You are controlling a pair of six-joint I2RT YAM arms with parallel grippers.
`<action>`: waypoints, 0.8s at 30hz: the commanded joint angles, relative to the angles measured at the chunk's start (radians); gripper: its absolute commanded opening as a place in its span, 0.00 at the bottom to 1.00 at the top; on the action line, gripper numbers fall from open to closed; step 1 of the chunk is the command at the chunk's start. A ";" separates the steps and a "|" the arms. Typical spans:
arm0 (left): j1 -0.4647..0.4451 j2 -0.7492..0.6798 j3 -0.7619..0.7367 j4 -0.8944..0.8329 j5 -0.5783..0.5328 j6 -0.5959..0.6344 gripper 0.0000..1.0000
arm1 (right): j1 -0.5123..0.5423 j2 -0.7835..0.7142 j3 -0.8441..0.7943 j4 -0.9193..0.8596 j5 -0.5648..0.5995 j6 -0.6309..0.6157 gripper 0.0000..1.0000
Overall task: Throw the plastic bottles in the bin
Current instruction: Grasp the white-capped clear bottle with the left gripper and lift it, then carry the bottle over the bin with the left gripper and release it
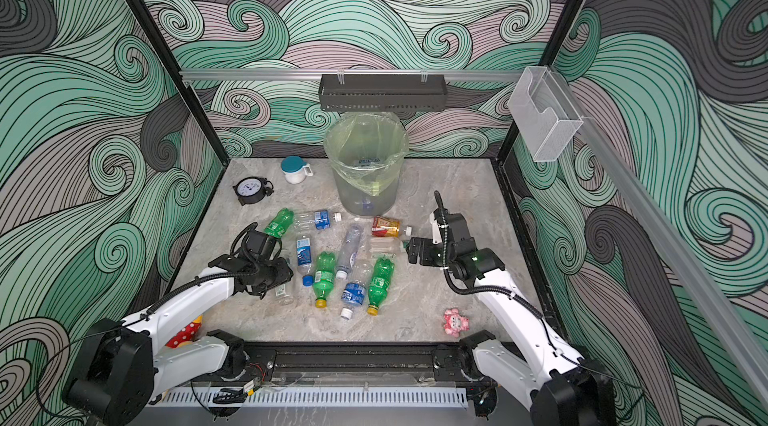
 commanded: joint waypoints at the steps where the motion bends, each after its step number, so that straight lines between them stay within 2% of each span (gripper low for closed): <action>1: -0.004 -0.074 0.050 -0.087 -0.065 -0.018 0.37 | -0.001 -0.007 -0.002 -0.015 0.017 0.001 0.98; 10: -0.003 -0.196 0.055 -0.149 -0.152 -0.030 0.34 | 0.000 -0.001 -0.004 -0.018 0.020 -0.002 0.98; 13: -0.004 -0.213 0.072 -0.126 -0.136 0.026 0.32 | -0.002 -0.001 -0.005 -0.020 0.021 -0.003 0.98; 19: -0.004 -0.124 0.318 -0.174 -0.107 0.161 0.32 | -0.001 0.011 -0.006 -0.014 0.021 -0.001 0.98; 22: -0.005 -0.039 0.492 -0.143 -0.043 0.215 0.32 | 0.000 0.019 -0.007 -0.006 0.014 0.004 0.98; 24: -0.008 0.061 0.658 -0.123 0.005 0.236 0.32 | 0.000 0.020 -0.008 0.001 0.010 0.008 0.98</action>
